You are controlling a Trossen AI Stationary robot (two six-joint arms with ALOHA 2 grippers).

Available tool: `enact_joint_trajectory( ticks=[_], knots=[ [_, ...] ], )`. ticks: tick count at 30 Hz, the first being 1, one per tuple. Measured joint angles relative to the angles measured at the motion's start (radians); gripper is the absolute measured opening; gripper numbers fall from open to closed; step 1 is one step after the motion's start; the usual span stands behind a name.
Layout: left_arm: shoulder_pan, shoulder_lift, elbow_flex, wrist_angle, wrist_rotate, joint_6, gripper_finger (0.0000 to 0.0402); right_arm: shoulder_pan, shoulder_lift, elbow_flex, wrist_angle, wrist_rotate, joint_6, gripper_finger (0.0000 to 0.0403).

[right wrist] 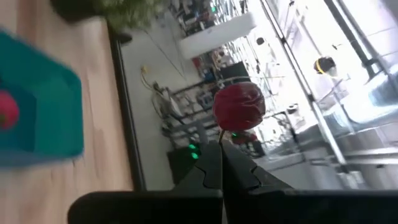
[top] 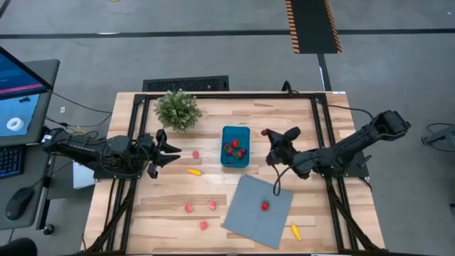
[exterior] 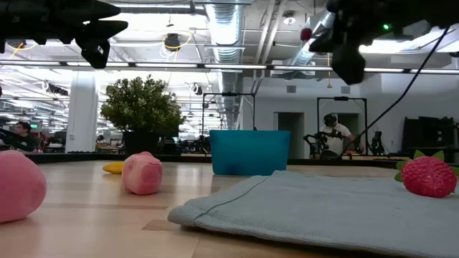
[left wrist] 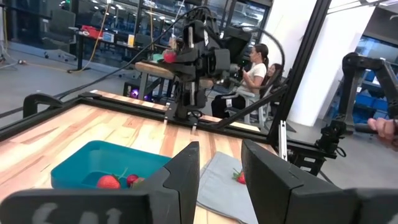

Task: Pick and placing Produce into tupperware
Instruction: Put the cherry into the blue bin

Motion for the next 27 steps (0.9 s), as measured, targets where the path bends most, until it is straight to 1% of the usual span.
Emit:
enact_joint_trajectory(
  ticks=[3, 4, 5, 8, 11, 13, 15, 17, 21, 23, 27],
  knots=[
    [0.000, 0.000, 0.000, -0.001, 0.000, 0.000, 0.0109, -0.009, 0.013, 0.035, 0.002, -0.030, 0.045, 0.0011],
    [0.000, 0.000, 0.000, -0.001, 0.000, 0.000, 0.0109, -0.013, 0.014, 0.040, -0.004, -0.032, 0.087, 0.0011],
    [0.000, 0.000, 0.000, -0.002, 0.000, 0.000, 0.0109, -0.018, 0.014, 0.050, -0.003, -0.051, 0.155, 0.0011],
    [0.000, 0.000, 0.000, -0.006, 0.000, 0.000, 0.0109, -0.038, 0.000, 0.071, 0.000, -0.161, 0.427, 0.0012],
    [0.000, 0.000, 0.000, -0.006, 0.000, 0.000, 0.0109, -0.054, -0.003, 0.108, -0.053, -0.241, 0.623, 0.0011],
    [0.000, 0.000, 0.000, -0.006, 0.000, 0.000, 0.0109, -0.072, -0.003, 0.145, -0.140, -0.293, 0.754, 0.0011],
    [0.000, 0.000, 0.000, -0.006, 0.000, 0.000, 0.0109, -0.102, -0.003, 0.197, -0.251, -0.381, 0.929, 0.0011],
    [0.000, 0.000, 0.000, -0.006, 0.000, 0.000, 0.0109, -0.138, -0.003, 0.255, -0.403, -0.482, 1.099, 0.0011],
    [0.000, 0.000, 0.000, -0.007, 0.000, 0.000, 0.0109, -0.206, 0.016, 0.378, -0.739, -0.644, 1.354, 0.0011],
    [0.000, 0.000, 0.000, -0.007, 0.000, 0.000, 0.0109, -0.242, 0.033, 0.425, -0.855, -0.720, 1.442, 0.0011],
    [0.000, 0.000, 0.000, -0.010, 0.000, 0.000, 0.0109, -0.287, 0.072, 0.469, -0.951, -0.848, 1.517, 0.0013]
  ],
)
